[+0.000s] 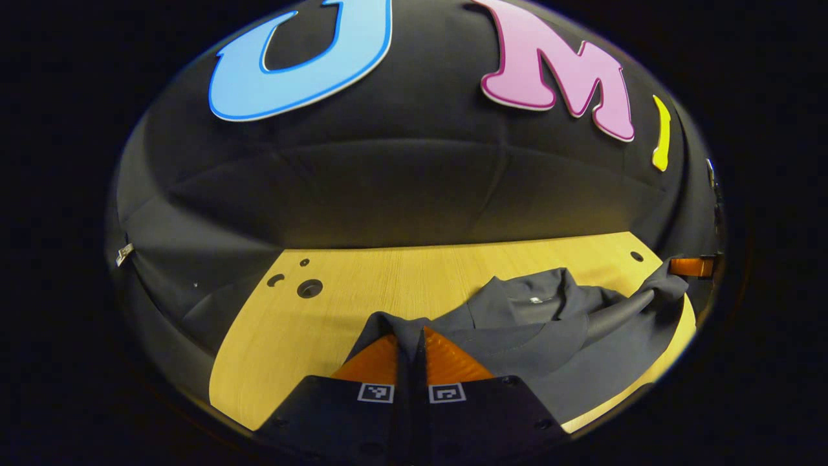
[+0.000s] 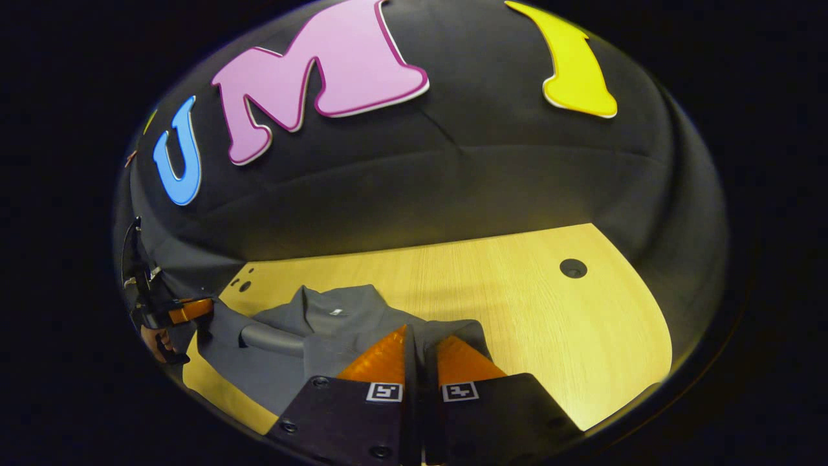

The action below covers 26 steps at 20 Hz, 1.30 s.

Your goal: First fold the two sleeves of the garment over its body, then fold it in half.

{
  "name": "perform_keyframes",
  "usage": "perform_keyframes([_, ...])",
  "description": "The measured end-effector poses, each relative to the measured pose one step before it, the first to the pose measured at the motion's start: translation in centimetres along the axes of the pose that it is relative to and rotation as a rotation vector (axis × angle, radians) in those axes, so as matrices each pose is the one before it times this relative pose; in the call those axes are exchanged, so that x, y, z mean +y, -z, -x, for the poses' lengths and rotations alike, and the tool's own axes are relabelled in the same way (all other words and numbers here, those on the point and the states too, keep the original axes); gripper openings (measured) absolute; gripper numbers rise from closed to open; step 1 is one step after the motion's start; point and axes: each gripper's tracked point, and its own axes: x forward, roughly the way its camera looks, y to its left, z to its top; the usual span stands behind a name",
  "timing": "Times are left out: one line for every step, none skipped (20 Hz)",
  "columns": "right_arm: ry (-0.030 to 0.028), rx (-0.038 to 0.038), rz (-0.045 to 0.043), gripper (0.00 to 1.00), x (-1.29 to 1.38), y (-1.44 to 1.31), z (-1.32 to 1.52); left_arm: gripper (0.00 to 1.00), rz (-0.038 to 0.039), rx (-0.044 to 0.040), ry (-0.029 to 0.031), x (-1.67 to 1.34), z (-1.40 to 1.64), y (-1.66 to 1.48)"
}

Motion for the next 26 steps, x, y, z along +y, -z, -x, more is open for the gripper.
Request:
perform_keyframes([0.00752, 0.01384, 0.00314, 0.07, -0.266, 0.680, -0.862, 0.05, -0.00133, 0.01316, -0.00567, 0.008, -0.912, 0.597])
perform_keyframes([0.00632, 0.01351, 0.00303, 0.07, -0.248, 0.672, -0.823, 0.05, 0.00253, 0.01018, -0.00499, 0.025, -0.963, 0.614])
perform_keyframes([0.00539, 0.01019, 0.00282, 0.07, -0.117, 0.528, -0.862, 0.05, 0.00222, 0.00781, -0.00480, -0.052, -0.716, 0.357])
perform_keyframes([0.00453, 0.00825, 0.00023, 0.07, -0.064, 0.409, -0.783, 0.05, -0.00099, 0.00448, -0.00558, -0.005, -0.743, 0.456])
perform_keyframes([0.00212, 0.00733, -0.00188, 0.07, -0.081, 0.085, -1.218, 0.05, -0.00466, 0.00809, -0.00733, 0.019, -0.591, 0.407])
perform_keyframes([0.00444, 0.00638, -0.00287, 0.07, 0.288, 0.593, -0.038, 0.05, -0.00799, 0.01167, -0.00768, -0.087, -0.609, 0.479])
perform_keyframes([0.00348, 0.00889, -0.00347, 0.07, -0.223, 0.469, -0.438, 0.05, -0.01040, 0.01577, -0.00965, -0.016, -0.569, 0.557])
perform_keyframes([0.00380, 0.01135, -0.00154, 0.07, -0.055, 0.447, -0.521, 0.05, -0.00781, 0.01001, -0.00997, -0.073, -0.410, 0.349])
perform_keyframes([0.00335, 0.01099, 0.00290, 0.07, -0.026, 0.479, -0.536, 0.05, -0.00564, 0.00242, -0.01044, -0.079, -0.094, 0.087])
perform_keyframes([0.00356, 0.01292, 0.00517, 0.08, -0.070, 0.441, -0.257, 0.05, -0.00531, 0.00139, -0.01176, -0.041, -0.191, 0.087])
perform_keyframes([0.00568, 0.00743, 0.00457, 0.10, -0.143, 0.285, -0.119, 0.06, -0.00300, -0.00095, -0.00753, -0.107, -0.147, 0.030])
perform_keyframes([-0.00336, 0.00520, -0.00156, 0.12, 0.144, 0.199, -0.060, 0.07, -0.00399, 0.00016, -0.00794, -0.030, -0.116, 0.024])
perform_keyframes([-0.00526, 0.00728, -0.00434, 0.15, 0.175, 0.196, -0.010, 0.11, -0.00340, 0.00161, -0.00408, -0.019, -0.019, 0.008])
perform_keyframes([-0.01254, 0.00740, -0.00410, 0.22, 0.226, 0.165, 0.122, 0.13, -0.00520, 0.01112, -0.00027, -0.178, 0.005, 0.221])
perform_keyframes([-0.01223, 0.00359, -0.00378, 0.26, 0.228, 0.055, 0.244, 0.16, -0.00665, 0.01013, -0.00072, -0.067, 0.036, 0.271])
perform_keyframes([-0.00894, 0.00217, -0.00208, 0.20, 0.158, -0.044, 0.247, 0.22, -0.00559, 0.00810, 0.00385, -0.086, 0.123, 0.118])
perform_keyframes([-0.00770, -0.00011, -0.00172, 0.26, 0.155, -0.072, 0.357, 0.29, -0.00295, -0.00138, 0.00458, -0.192, 0.317, -0.146])
perform_keyframes([-0.00707, -0.00533, -0.00366, 0.49, 0.194, -0.212, 0.498, 0.37, -0.00002, -0.00412, 0.00739, -0.179, 0.315, -0.139])
perform_keyframes([-0.00662, -0.00732, -0.00846, 0.41, 0.219, -0.237, 0.548, 0.51, 0.00455, -0.00429, 0.00742, -0.216, 0.399, -0.147])
perform_keyframes([-0.00605, -0.00922, -0.01043, 0.60, 0.106, -0.254, 0.526, 0.62, 0.00671, -0.00477, 0.01731, -0.420, 0.547, -0.199])
perform_keyframes([-0.00732, -0.00860, -0.01017, 0.63, 0.233, -0.232, 0.531, 0.74, 0.00246, -0.00320, 0.01705, -0.461, 0.565, -0.169])
perform_keyframes([0.00103, -0.00723, -0.00279, 0.72, 0.108, -0.220, 0.717, 0.85, -0.00572, 0.00076, 0.02150, -0.448, 0.630, -0.071])
perform_keyframes([-0.00162, -0.00805, 0.00187, 0.77, 0.047, -0.273, 0.771, 0.97, -0.01301, 0.00008, 0.00038, -0.005, 0.684, 0.056])
perform_keyframes([-0.00386, -0.01011, 0.00196, 0.84, 0.178, -0.299, 0.764, 0.99, -0.01820, -0.00341, -0.00648, 0.103, 0.496, -0.143])
perform_keyframes([-0.00682, -0.01165, 0.00386, 0.85, 0.367, -0.345, 0.852, 0.98, -0.01495, -0.00742, -0.00470, 0.069, 0.628, -0.187])
perform_keyframes([-0.00461, -0.01117, 0.00695, 0.88, 0.260, -0.302, 0.965, 0.98, -0.00654, -0.00931, 0.00073, -0.205, 0.766, -0.172])
